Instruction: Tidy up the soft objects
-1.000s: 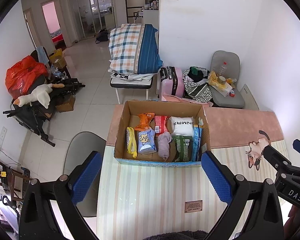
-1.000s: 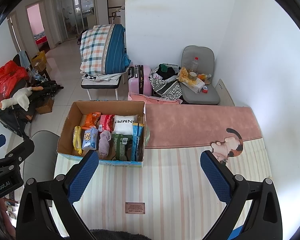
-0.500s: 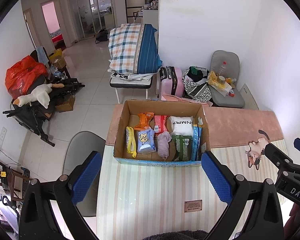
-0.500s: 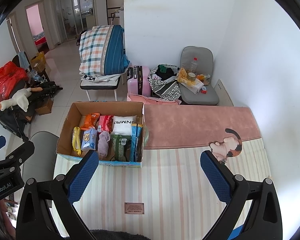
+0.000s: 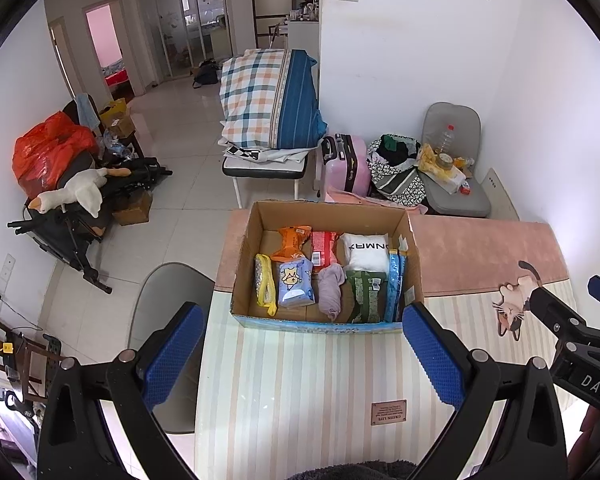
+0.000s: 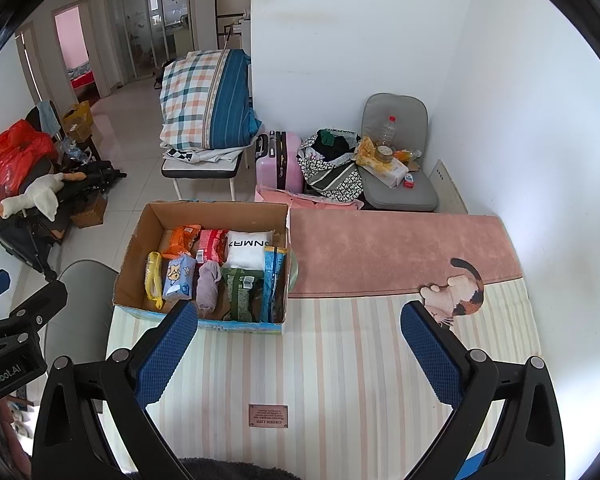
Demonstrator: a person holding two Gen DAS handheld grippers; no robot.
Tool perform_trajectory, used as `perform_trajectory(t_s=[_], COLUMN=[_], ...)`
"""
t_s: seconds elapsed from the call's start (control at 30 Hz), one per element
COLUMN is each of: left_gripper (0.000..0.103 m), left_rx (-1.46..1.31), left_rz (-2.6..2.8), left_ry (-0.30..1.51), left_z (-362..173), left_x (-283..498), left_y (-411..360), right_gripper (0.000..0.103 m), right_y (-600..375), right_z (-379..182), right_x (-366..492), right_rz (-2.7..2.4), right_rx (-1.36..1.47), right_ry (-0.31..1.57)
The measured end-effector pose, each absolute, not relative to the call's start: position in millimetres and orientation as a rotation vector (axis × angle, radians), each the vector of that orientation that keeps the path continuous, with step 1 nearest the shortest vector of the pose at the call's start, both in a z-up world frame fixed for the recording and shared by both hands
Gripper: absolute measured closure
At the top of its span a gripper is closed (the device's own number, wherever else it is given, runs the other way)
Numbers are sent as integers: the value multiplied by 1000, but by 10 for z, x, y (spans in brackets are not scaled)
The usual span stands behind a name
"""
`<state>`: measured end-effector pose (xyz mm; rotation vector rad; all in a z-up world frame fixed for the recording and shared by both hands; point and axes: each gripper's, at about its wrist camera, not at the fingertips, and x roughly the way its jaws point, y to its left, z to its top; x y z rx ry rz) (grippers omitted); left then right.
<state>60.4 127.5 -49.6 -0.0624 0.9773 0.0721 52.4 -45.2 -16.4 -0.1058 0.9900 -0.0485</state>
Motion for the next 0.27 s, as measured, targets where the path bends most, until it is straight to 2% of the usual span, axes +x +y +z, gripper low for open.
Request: perform_trajectory(t_s=[0.27], left_gripper=[1], left_rx=[-69], left_rz=[71], left_ry=[980], left_z=[-493], left_x=[576], left_y=[1306], right_gripper=[0], right_y=[-450], right_z=[-159], right_x=[520], right_rz=[-48], right_rx=[-106], right_ry=[989])
